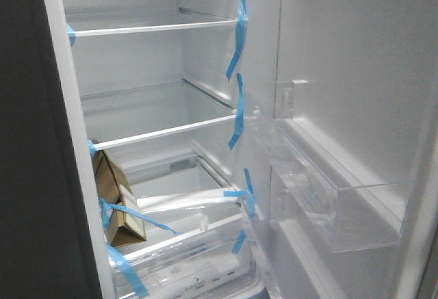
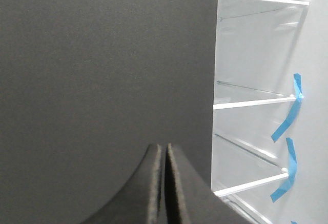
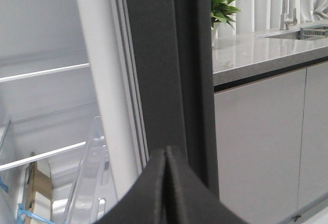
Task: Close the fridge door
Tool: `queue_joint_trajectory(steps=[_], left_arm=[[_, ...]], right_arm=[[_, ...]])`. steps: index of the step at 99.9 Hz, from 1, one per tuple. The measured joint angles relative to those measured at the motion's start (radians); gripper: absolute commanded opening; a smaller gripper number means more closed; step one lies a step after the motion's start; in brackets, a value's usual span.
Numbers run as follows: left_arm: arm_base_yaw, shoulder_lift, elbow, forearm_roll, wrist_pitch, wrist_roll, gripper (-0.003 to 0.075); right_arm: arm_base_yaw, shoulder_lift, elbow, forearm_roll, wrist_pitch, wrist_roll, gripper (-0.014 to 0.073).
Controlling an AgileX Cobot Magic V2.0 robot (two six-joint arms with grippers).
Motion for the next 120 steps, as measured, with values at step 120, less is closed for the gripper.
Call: queue_joint_trajectory(steps=[120], left_arm=[[0.0, 0.0, 0.0, 0.0, 0.0, 0.0, -0.002]], right_arm=[[-0.247, 0.55, -0.7, 0.372, 0.275, 0.035, -0.0046]])
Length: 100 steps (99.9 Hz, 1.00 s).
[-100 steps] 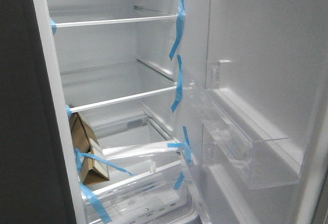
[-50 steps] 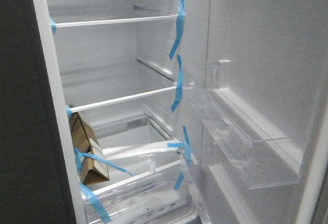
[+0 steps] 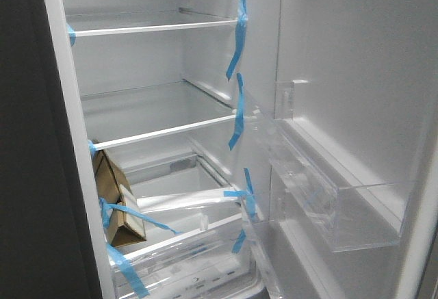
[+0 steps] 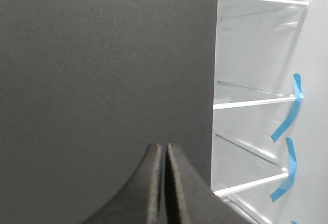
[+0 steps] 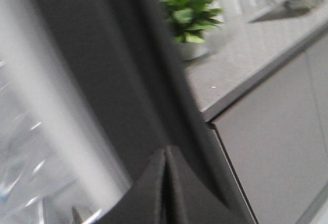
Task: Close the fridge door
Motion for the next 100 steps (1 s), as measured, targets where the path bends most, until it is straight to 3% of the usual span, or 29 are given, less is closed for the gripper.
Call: queue_joint_trajectory(steps=[15, 32, 61, 100], left_arm=[[0.0, 0.0, 0.0, 0.0, 0.0, 0.0, -0.002], [0.0, 0.0, 0.0, 0.0, 0.0, 0.0, -0.002], [0.0, 0.0, 0.0, 0.0, 0.0, 0.0, -0.002], [0.0, 0.0, 0.0, 0.0, 0.0, 0.0, -0.002]], right_arm=[[-0.141, 0.062, 0.0, 0.252, -0.013, -0.062, -0.0046], [-0.189, 0.174, 0.0, 0.48, -0.068, -0.104, -0.0046], [-0.193, 0.353, -0.033, 0.608, -0.082, -0.117, -0.0046], [-0.193, 0.582, -0.29, 0.752, 0.058, -0.166, -0.0046]])
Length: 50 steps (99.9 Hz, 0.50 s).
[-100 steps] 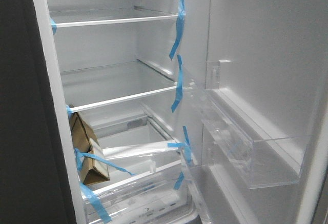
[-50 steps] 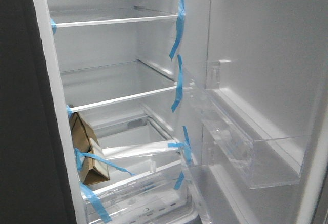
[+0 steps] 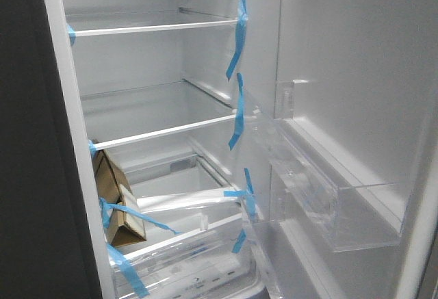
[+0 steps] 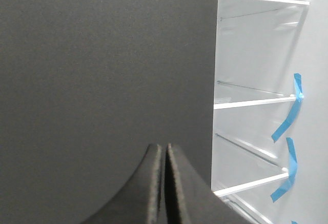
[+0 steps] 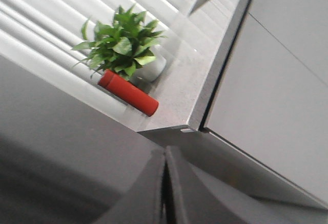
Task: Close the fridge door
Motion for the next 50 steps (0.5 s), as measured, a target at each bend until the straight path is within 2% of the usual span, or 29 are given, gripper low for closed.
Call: queue_joint_trajectory(steps=[25, 50], left_arm=[[0.0, 0.0, 0.0, 0.0, 0.0, 0.0, -0.002], [0.0, 0.0, 0.0, 0.0, 0.0, 0.0, -0.002]], right_arm=[[0.0, 0.061, -0.101, 0.116, 0.083, -0.004, -0.0046], [0.011, 0.127, -0.178, 0.146, 0.165, -0.007, -0.0046]])
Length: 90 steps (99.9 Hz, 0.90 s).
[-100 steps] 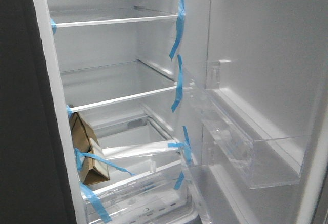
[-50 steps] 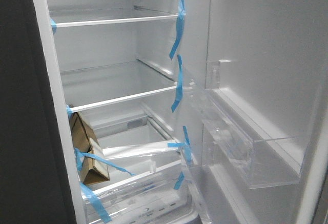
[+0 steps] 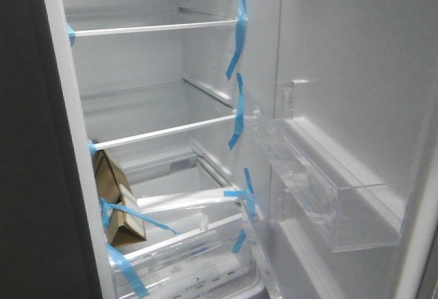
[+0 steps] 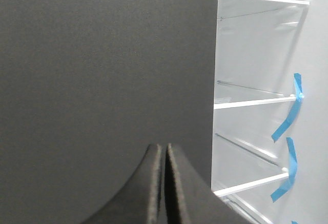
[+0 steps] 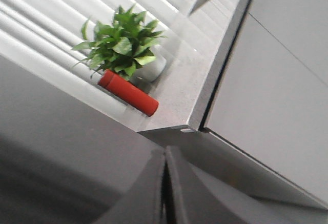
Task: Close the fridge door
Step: 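Push the grey fridge door shut with the right gripper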
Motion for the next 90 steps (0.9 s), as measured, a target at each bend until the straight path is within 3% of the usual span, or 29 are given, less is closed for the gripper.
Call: queue_joint_trajectory(steps=[49, 90], left_arm=[[0.0, 0.0, 0.0, 0.0, 0.0, 0.0, -0.002], [0.0, 0.0, 0.0, 0.0, 0.0, 0.0, -0.002]], right_arm=[[0.268, 0.146, -0.173, 0.003, -0.081, -0.039, -0.0046], [0.49, 0.244, -0.289, -0.168, -0.174, -0.056, -0.0046]])
